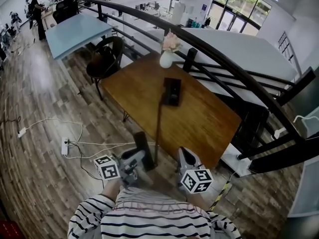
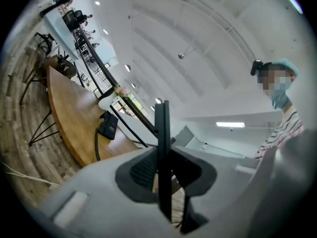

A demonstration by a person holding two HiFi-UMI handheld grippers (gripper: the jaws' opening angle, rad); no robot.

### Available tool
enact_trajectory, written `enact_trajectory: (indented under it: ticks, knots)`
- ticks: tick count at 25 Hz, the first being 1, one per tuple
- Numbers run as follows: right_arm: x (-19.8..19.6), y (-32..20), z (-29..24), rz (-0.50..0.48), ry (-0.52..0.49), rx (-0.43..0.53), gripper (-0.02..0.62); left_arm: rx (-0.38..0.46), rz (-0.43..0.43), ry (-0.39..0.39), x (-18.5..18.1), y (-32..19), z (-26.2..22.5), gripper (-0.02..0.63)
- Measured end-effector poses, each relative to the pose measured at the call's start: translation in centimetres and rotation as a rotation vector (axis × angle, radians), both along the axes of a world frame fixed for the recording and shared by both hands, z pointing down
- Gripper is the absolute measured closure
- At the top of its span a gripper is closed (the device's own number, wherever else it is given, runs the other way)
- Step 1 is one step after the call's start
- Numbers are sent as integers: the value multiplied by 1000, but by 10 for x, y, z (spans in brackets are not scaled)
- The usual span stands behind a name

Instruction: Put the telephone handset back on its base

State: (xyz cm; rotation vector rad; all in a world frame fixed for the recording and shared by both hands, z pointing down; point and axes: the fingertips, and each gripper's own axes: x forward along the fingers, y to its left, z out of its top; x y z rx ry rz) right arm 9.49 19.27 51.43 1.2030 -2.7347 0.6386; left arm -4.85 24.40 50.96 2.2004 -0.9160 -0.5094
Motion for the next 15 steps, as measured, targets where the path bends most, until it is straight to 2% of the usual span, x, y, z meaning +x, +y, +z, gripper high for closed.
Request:
enact_trajectory:
  ticks: [15]
  knots:
    - [-86, -97, -3, 240, -2, -13, 594, -32, 243, 5, -90, -131, 4, 534]
